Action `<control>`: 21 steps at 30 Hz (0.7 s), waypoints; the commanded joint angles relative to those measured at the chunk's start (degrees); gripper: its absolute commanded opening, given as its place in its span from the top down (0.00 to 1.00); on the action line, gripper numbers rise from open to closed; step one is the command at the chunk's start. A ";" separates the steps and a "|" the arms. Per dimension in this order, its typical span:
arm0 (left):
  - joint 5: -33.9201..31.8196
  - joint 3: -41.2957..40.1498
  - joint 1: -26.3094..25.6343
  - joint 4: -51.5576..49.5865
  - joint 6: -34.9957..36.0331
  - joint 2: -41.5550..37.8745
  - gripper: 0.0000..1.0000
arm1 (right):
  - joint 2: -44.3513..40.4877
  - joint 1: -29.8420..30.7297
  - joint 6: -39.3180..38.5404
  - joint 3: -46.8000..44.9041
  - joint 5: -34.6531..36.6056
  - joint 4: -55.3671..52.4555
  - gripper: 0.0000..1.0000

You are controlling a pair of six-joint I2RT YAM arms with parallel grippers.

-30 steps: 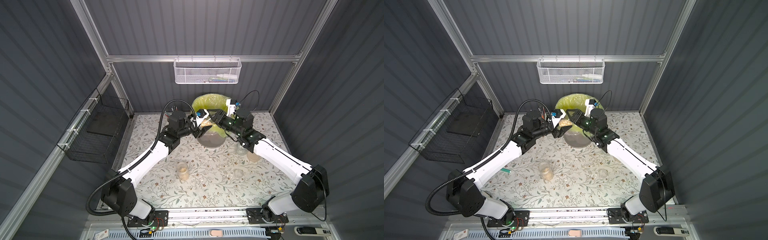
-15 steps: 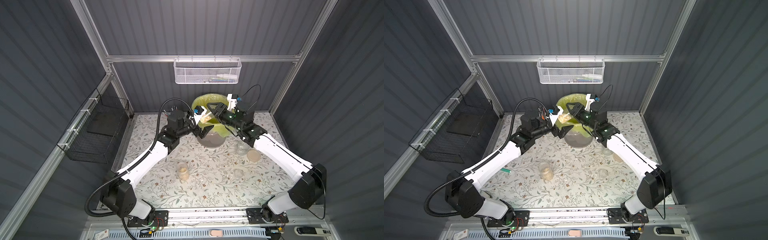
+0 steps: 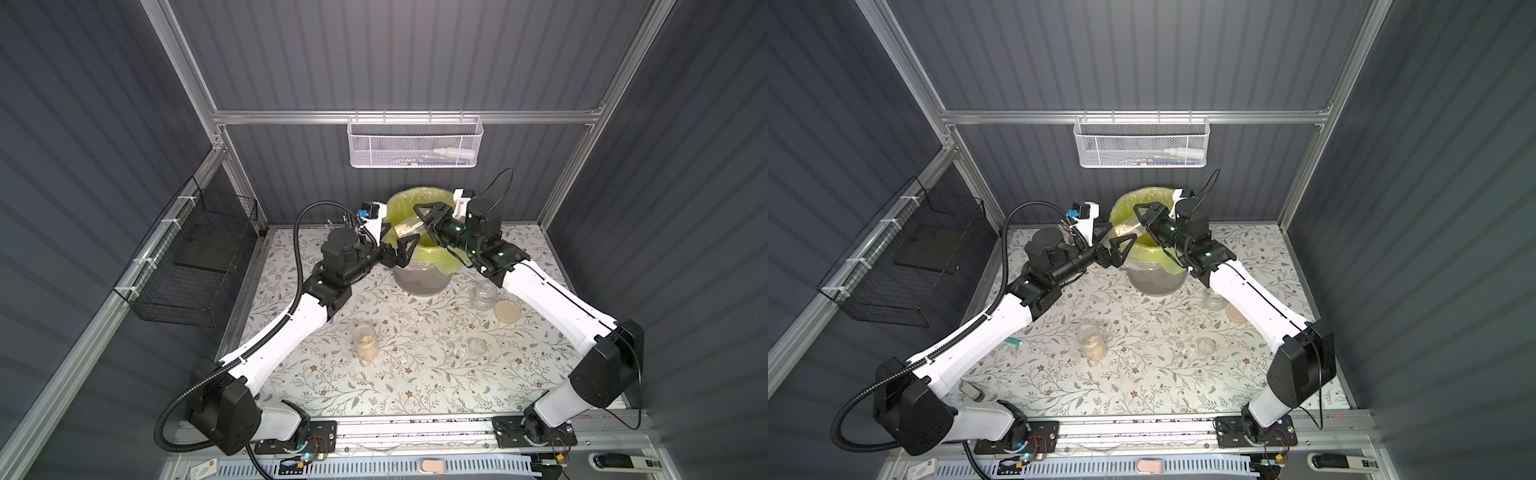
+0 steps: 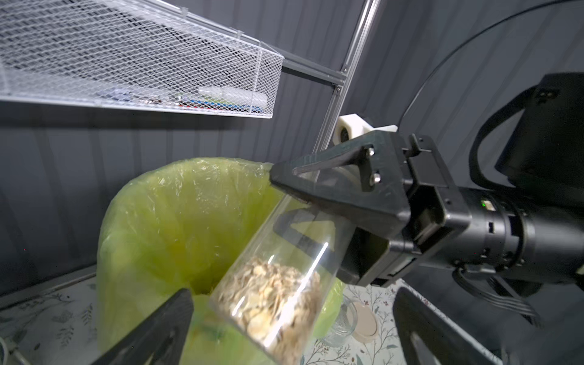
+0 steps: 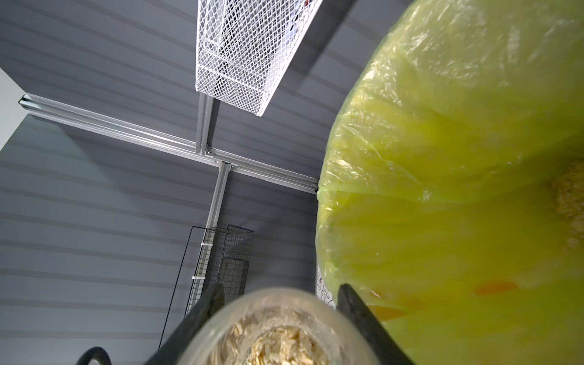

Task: Empty expired oatmeal from jars
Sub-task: Pour the expired oatmeal into the trash bin.

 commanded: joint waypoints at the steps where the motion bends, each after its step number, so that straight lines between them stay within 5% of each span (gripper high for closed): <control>1: -3.72 -3.42 0.41 6.90 -12.86 -1.34 0.00 | -0.75 -0.09 3.02 2.40 1.01 -0.07 0.60; 21: -12.52 -5.83 -1.17 13.27 -35.33 1.56 0.00 | 0.85 0.37 11.22 1.26 1.91 3.06 0.61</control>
